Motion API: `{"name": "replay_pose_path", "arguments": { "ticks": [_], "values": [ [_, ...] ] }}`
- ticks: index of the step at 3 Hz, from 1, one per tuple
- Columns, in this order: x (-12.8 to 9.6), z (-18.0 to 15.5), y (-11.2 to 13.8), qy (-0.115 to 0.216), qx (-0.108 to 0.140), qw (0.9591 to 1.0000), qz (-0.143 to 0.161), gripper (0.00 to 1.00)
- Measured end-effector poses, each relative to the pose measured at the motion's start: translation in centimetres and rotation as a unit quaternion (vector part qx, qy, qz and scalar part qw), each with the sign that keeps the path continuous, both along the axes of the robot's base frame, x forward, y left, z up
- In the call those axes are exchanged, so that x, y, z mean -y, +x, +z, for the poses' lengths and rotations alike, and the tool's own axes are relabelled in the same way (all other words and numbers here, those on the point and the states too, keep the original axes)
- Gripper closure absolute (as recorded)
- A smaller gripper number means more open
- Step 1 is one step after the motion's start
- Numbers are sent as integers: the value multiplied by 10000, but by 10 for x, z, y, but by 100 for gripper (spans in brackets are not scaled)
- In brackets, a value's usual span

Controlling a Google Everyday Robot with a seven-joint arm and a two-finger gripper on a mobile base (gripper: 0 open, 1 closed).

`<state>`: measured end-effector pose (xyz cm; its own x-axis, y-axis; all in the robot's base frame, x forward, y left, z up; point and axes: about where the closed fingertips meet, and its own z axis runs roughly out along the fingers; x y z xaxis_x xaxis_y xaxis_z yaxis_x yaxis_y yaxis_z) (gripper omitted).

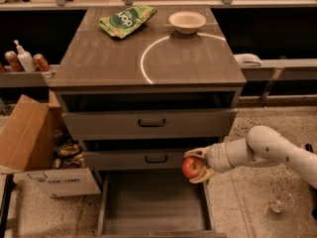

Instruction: Pick apple from bottom drawer and place on counter

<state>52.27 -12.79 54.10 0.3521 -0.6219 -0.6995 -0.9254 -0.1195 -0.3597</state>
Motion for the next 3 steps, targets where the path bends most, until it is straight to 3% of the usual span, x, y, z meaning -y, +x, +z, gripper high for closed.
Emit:
{"name": "replay_pose_path", "arguments": {
  "ticks": [2,3],
  "values": [
    [30,106,0,298,655,9972,194,100],
    [43,159,2,328,1100,9931,248,100]
  ]
}}
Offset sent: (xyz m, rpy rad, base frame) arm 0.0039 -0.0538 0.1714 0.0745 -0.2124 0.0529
